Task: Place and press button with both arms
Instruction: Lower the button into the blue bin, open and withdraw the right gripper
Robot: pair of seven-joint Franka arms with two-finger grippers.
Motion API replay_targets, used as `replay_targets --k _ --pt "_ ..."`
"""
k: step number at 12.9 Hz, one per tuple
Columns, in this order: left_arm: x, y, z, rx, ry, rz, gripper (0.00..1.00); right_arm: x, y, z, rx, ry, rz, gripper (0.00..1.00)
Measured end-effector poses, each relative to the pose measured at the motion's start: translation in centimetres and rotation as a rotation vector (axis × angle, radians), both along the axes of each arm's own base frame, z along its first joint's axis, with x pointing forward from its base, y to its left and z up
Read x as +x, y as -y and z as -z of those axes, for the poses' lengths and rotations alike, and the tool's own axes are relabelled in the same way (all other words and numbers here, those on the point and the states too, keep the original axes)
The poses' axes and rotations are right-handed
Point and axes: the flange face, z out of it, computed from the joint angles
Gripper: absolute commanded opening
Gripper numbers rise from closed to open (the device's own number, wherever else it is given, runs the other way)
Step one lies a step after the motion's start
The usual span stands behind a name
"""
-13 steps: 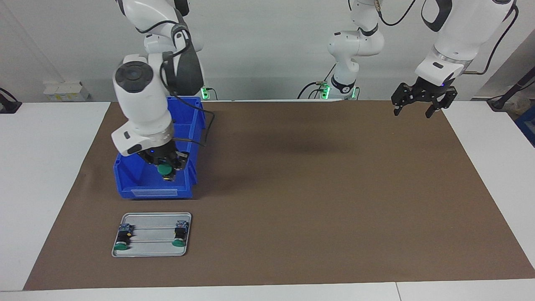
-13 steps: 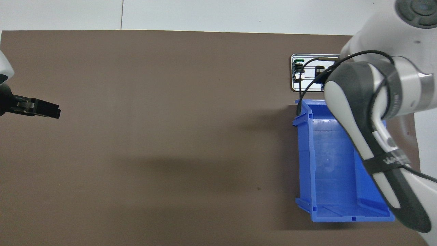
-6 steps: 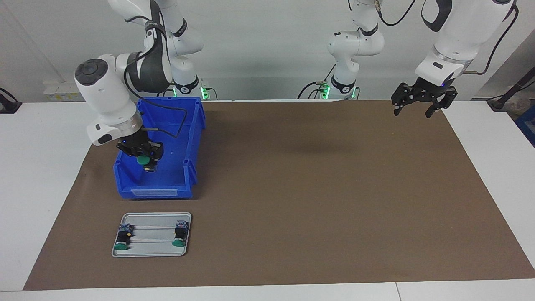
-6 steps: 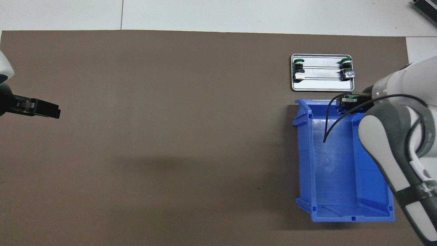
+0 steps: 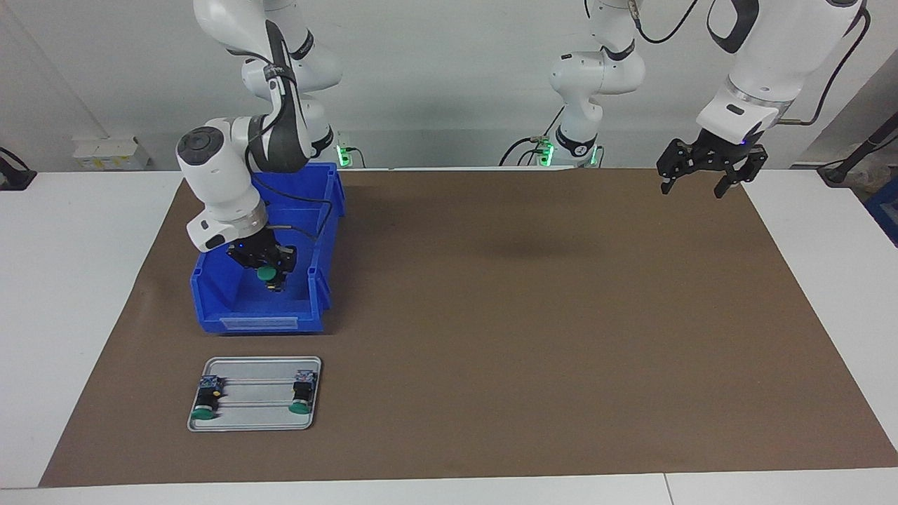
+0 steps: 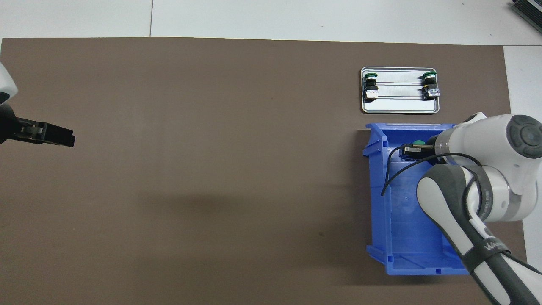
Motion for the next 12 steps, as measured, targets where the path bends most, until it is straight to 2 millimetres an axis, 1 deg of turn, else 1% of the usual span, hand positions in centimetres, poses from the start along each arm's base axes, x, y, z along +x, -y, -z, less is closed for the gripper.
replay_targets --k 1,2,3,5,6,7,8,11,12 --pt "0.0 0.0 0.0 0.0 0.0 0.0 1.0 -0.5 0.0 0.9 -0.001 -0.004 0.001 0.08" --pt "0.0 0.0 0.0 0.0 0.0 0.0 1.0 -1.0 0.0 1.7 -0.001 -0.007 0.0 0.11" --pt "0.0 0.0 0.0 0.0 0.0 0.0 1.0 -1.4 0.0 2.5 -0.002 -0.001 0.0 0.19" --pt "0.0 0.0 0.0 0.0 0.0 0.0 1.0 -2.2 0.0 3.9 -0.003 0.017 0.001 0.49" --pt "0.0 0.0 0.0 0.0 0.0 0.0 1.0 -2.5 0.0 4.3 -0.004 0.018 0.002 0.58" --pt "0.0 0.0 0.0 0.0 0.0 0.0 1.0 -2.6 0.0 4.5 -0.004 0.018 0.002 0.71" --pt "0.0 0.0 0.0 0.0 0.0 0.0 1.0 -2.6 0.0 4.5 -0.004 0.018 0.002 0.77" --pt "0.0 0.0 0.0 0.0 0.0 0.0 1.0 -2.6 0.1 4.2 -0.002 0.022 0.003 0.89" --pt "0.0 0.0 0.0 0.0 0.0 0.0 1.0 -2.6 0.1 4.1 -0.002 0.025 0.007 0.9"
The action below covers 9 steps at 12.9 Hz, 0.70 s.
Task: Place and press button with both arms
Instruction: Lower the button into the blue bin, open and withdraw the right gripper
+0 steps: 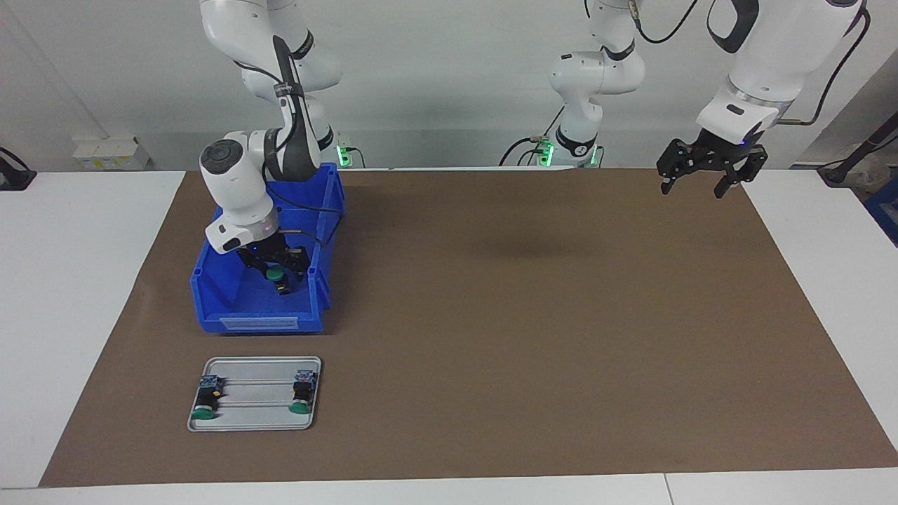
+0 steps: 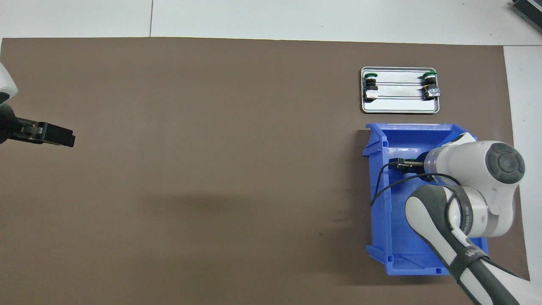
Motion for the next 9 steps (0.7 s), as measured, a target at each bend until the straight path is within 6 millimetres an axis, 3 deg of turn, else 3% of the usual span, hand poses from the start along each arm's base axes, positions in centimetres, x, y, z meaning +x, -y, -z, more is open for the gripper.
replay_targets --k 2,4,9 --pt "0.0 0.0 0.0 0.0 0.0 0.0 1.0 0.3 0.0 -0.7 0.003 0.003 0.014 0.91" --pt "0.0 0.0 0.0 0.0 0.0 0.0 1.0 1.2 -0.1 -3.0 0.008 -0.037 0.016 0.92" --pt "0.0 0.0 0.0 0.0 0.0 0.0 1.0 3.8 -0.1 -15.3 0.022 -0.102 0.005 0.99"
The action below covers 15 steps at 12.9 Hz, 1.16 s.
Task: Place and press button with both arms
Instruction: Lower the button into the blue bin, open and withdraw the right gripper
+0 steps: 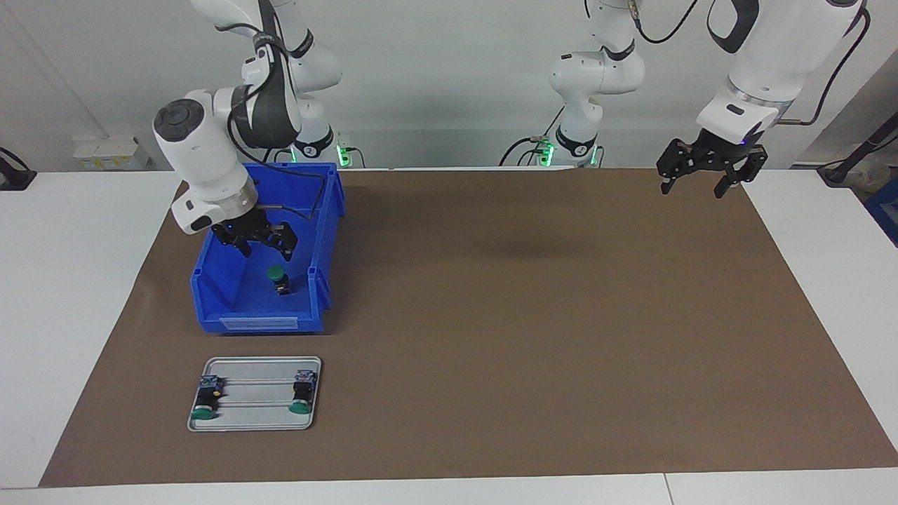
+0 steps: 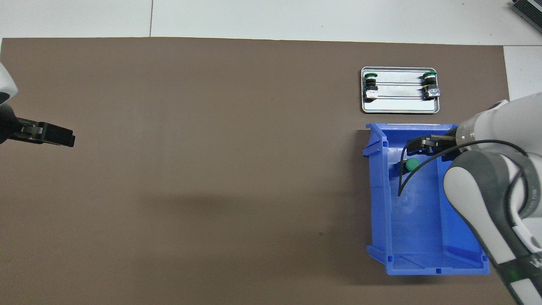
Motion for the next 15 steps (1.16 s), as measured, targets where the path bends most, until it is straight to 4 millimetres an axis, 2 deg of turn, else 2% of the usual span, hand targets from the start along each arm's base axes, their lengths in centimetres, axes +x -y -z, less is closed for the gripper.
replay_targets --k 3,9,11,13,15 --pt "0.0 0.0 0.0 0.0 0.0 0.0 1.0 0.3 0.6 -6.1 0.004 0.007 0.001 1.0" --pt "0.0 0.0 0.0 0.0 0.0 0.0 1.0 -0.5 4.8 -13.4 0.006 -0.014 -0.024 1.0" --pt "0.0 0.0 0.0 0.0 0.0 0.0 1.0 -0.7 5.2 -16.3 0.002 -0.035 -0.021 1.0" --pt "0.0 0.0 0.0 0.0 0.0 0.0 1.0 -0.6 4.0 -17.4 0.003 -0.035 -0.044 1.0" --pt "0.0 0.0 0.0 0.0 0.0 0.0 1.0 -0.5 2.8 -17.5 0.003 -0.032 -0.058 1.0"
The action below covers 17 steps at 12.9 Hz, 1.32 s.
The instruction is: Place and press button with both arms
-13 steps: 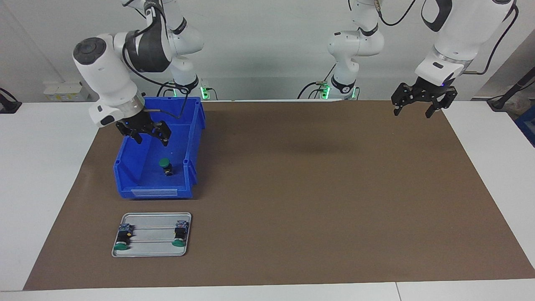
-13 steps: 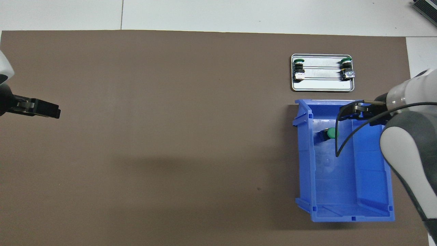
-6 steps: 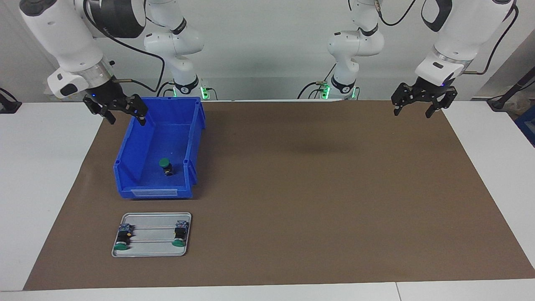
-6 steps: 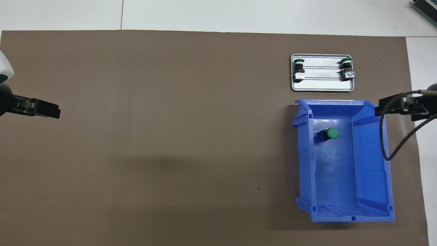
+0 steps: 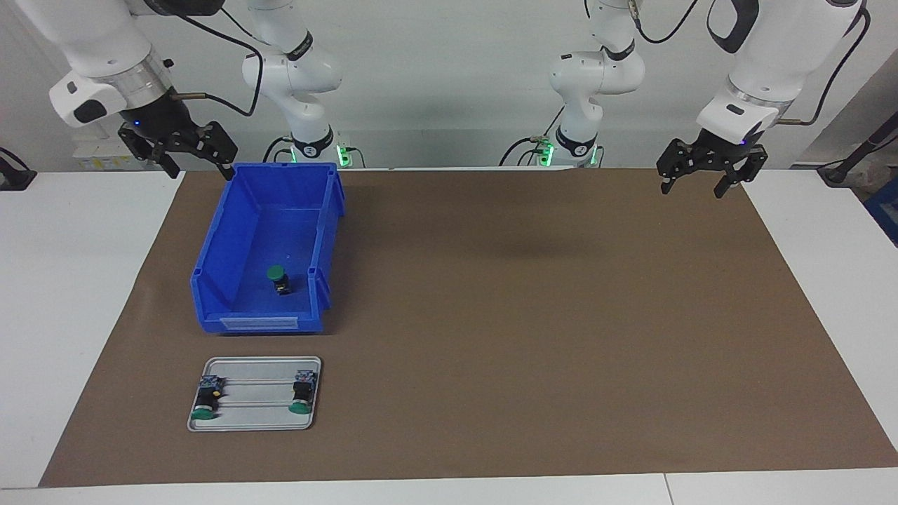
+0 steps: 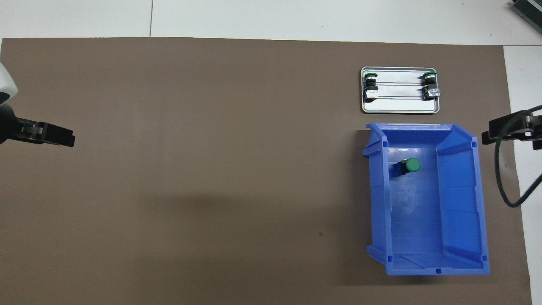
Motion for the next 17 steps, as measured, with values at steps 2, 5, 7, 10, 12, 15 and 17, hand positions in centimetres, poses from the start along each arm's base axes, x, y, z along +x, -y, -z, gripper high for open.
replay_targets --k 2,5,7,10,12,15,17 --pt "0.0 0.0 0.0 0.0 0.0 0.0 1.0 0.5 -0.2 0.8 -0.001 0.029 0.014 1.0" --pt "0.0 0.0 0.0 0.0 0.0 0.0 1.0 0.5 -0.2 2.1 0.0 0.038 0.017 1.0" --pt "0.0 0.0 0.0 0.0 0.0 0.0 1.0 0.3 -0.3 2.1 0.0 0.042 0.015 1.0" --pt "0.0 0.0 0.0 0.0 0.0 0.0 1.0 -0.1 -0.6 2.2 0.001 0.038 0.01 1.0" --pt "0.0 0.0 0.0 0.0 0.0 0.0 1.0 -0.3 -0.7 2.5 0.001 0.031 0.007 1.0" --pt "0.0 0.0 0.0 0.0 0.0 0.0 1.0 -0.5 -1.0 2.5 0.001 0.03 0.002 1.0" --pt "0.0 0.0 0.0 0.0 0.0 0.0 1.0 -0.5 -1.0 2.5 0.001 0.029 0.002 1.0"
